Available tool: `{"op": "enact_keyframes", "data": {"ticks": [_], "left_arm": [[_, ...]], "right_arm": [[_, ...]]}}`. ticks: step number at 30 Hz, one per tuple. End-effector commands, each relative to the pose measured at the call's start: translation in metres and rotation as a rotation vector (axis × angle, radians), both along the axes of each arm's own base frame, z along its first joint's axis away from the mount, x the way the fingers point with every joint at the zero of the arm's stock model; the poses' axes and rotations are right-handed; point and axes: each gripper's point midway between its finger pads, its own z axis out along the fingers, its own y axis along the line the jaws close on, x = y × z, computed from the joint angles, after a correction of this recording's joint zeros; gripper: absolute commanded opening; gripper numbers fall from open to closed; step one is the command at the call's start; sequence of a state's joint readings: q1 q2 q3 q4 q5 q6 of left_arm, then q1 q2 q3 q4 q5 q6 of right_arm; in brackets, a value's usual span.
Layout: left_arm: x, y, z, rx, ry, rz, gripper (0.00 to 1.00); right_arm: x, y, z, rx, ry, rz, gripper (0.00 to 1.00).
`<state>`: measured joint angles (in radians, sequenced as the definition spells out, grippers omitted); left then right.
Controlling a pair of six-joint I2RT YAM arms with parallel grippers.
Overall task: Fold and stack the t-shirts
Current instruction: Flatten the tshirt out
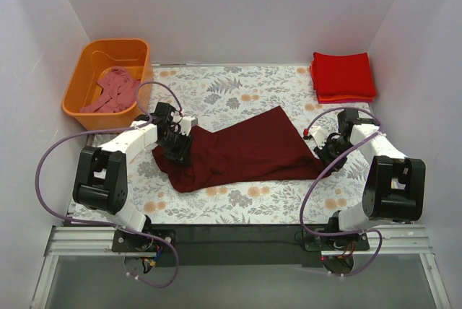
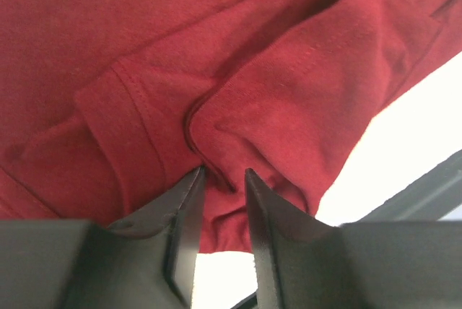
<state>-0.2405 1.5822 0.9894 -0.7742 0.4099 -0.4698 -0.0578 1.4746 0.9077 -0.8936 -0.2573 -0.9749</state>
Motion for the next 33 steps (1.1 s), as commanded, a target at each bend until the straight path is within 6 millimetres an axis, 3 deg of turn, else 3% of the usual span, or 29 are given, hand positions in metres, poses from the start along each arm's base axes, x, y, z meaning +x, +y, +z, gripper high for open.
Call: {"op": "enact_keyframes", "data": {"ticks": [1, 2, 3, 5, 6, 11, 15, 23, 25, 26, 29, 31, 33], "left_arm": [[0.012, 0.003, -0.002, 0.026, -0.049, 0.018, 0.24], [0.014, 0.003, -0.002, 0.030, -0.057, 0.020, 0.21], [0.015, 0.004, -0.001, 0.034, -0.061, 0.022, 0.12], [0.017, 0.004, 0.007, 0.032, -0.075, 0.024, 0.04], [0.022, 0.003, 0.014, 0.029, -0.099, 0.023, 0.00], [0.032, 0.007, 0.043, 0.024, -0.157, 0.038, 0.00], [0.040, 0.007, 0.060, 0.015, -0.202, 0.035, 0.00], [0.043, 0.004, 0.094, -0.031, -0.307, -0.028, 0.00], [0.040, 0.002, 0.110, -0.074, -0.352, -0.098, 0.00], [0.037, -0.004, 0.128, -0.127, -0.386, -0.155, 0.00], [-0.009, -0.023, 0.175, -0.286, -0.506, -0.467, 0.00], [-0.050, -0.030, 0.200, -0.340, -0.595, -0.658, 0.00], [-0.095, -0.036, 0.197, -0.409, -0.534, -0.774, 0.00]], "right_arm": [[0.004, 0.002, 0.008, 0.016, -0.007, 0.010, 0.01], [0.006, 0.002, 0.009, 0.016, -0.013, 0.010, 0.03], [0.004, 0.002, 0.010, 0.020, -0.003, 0.010, 0.07], [0.006, 0.003, 0.014, 0.027, -0.008, 0.014, 0.21], [0.005, 0.007, 0.017, 0.045, -0.008, 0.018, 0.24], [0.008, 0.016, 0.032, 0.098, 0.010, -0.006, 0.36], [0.029, 0.013, 0.045, 0.123, -0.017, -0.070, 0.38], [0.046, 0.001, 0.031, 0.085, 0.016, -0.115, 0.41], [0.053, -0.003, 0.026, 0.101, 0.034, -0.143, 0.41], [0.055, -0.003, 0.026, 0.108, 0.041, -0.155, 0.41], [0.061, -0.002, 0.028, 0.141, 0.051, -0.176, 0.43], [0.061, -0.001, 0.030, 0.148, 0.045, -0.163, 0.44], [0.061, -0.003, 0.031, 0.140, 0.043, -0.156, 0.45]]}}
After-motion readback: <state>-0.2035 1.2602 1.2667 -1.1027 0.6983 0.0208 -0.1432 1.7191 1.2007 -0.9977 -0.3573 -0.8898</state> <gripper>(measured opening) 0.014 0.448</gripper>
